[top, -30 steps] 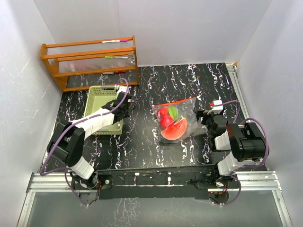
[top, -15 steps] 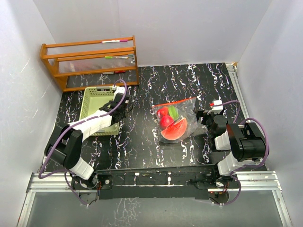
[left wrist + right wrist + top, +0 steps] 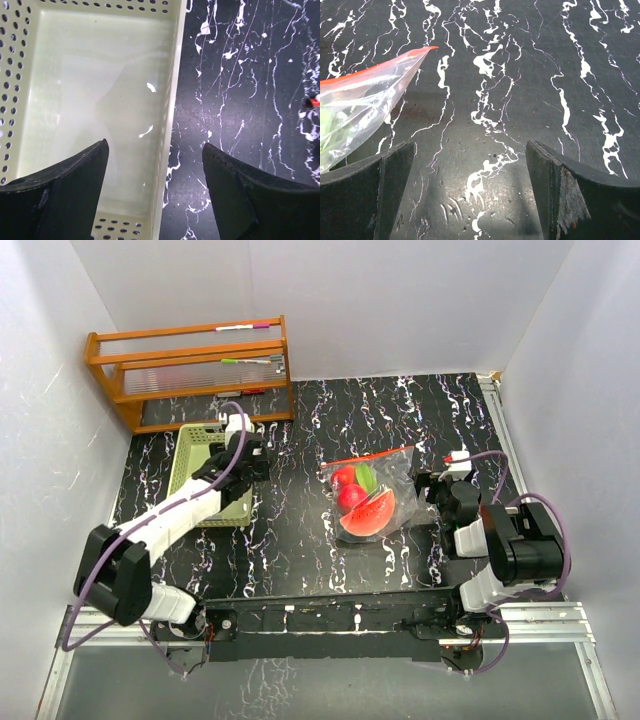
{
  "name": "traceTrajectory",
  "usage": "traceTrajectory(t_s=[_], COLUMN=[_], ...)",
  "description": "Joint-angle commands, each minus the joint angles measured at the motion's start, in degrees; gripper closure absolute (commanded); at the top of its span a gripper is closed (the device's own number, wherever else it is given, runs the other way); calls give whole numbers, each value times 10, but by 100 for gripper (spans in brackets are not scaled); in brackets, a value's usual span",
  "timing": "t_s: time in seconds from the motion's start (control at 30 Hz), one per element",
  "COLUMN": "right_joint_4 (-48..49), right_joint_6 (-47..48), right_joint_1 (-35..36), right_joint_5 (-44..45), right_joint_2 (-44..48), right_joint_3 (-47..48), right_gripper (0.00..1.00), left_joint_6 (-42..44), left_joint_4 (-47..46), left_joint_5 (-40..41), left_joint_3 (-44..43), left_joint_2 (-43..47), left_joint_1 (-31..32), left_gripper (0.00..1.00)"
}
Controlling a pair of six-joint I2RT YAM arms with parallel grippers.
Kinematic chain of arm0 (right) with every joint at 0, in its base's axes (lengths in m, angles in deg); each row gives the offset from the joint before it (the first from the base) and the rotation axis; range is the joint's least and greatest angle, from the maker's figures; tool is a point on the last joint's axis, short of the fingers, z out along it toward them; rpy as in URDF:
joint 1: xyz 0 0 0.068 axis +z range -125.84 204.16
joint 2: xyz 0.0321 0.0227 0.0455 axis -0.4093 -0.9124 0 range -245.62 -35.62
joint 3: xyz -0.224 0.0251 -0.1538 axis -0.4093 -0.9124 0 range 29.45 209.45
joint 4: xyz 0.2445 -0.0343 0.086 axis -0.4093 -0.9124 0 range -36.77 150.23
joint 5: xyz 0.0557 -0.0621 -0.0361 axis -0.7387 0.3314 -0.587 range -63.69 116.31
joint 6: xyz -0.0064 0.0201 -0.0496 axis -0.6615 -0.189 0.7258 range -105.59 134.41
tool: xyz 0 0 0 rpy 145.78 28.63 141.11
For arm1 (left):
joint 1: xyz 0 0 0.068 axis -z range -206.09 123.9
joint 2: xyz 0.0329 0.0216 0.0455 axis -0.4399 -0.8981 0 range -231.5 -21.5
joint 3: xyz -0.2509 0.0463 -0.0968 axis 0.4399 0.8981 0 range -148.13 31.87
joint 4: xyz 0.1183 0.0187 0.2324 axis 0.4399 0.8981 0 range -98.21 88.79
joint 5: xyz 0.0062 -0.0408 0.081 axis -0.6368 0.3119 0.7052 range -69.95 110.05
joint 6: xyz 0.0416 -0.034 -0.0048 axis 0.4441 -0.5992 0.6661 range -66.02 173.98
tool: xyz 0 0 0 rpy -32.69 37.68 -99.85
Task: Open the zip-top bag and remove the fake food
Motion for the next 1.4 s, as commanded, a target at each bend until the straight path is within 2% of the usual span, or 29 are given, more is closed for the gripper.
traceTrajectory(t_s=[0.0,0.03,0.07,0.17,0.2,0.3,0.43,0.53,0.73,0.93,1.1,1.2,1.37], right_joint_4=[-106,-146,-182,-281,-320,-347,-387,-404,-441,-457,-447,-442,-444], right_joint_6=[-16,-20,-34,-137,-154,-167,-241,-236,-235,-246,-245,-257,-276], right_joint_1=[-1,-1,-1,-1,-6,-45,-47,-48,-46,-45,-41,-41,-40], right_joint_5=[30,26,25,55,30,-187,-264,-357,-294,-293,-230,-197,-213], right_joint_2=[84,105,124,174,190,204,193,158,140,78,71,46,-14], right_joint_3=[52,65,81,114,123,140,175,215,233,260,270,290,328], right_gripper=[2,2,2,2,2,2,2,2,2,2,2,2,4], left_joint_6=[-47,-63,-76,-77,-69,-65,-53,-52,-52,-64,-86,-90,-89], left_joint_4=[19,11,4,-33,-49,-56,-56,-58,-64,-79,-17,-21,-3], left_joint_5=[27,30,32,9,-5,-18,-45,-62,-72,-66,-69,-74,-69], left_joint_3=[-4,9,23,58,63,59,51,45,40,58,24,44,54], left_joint_2=[72,89,103,137,141,134,110,90,77,86,91,122,141], left_joint_1=[-2,-3,-4,-9,-10,-11,-11,-11,-11,-11,-11,-11,-11], left_gripper=[24,8,3,3,3,3,3,3,3,3,3,3,3])
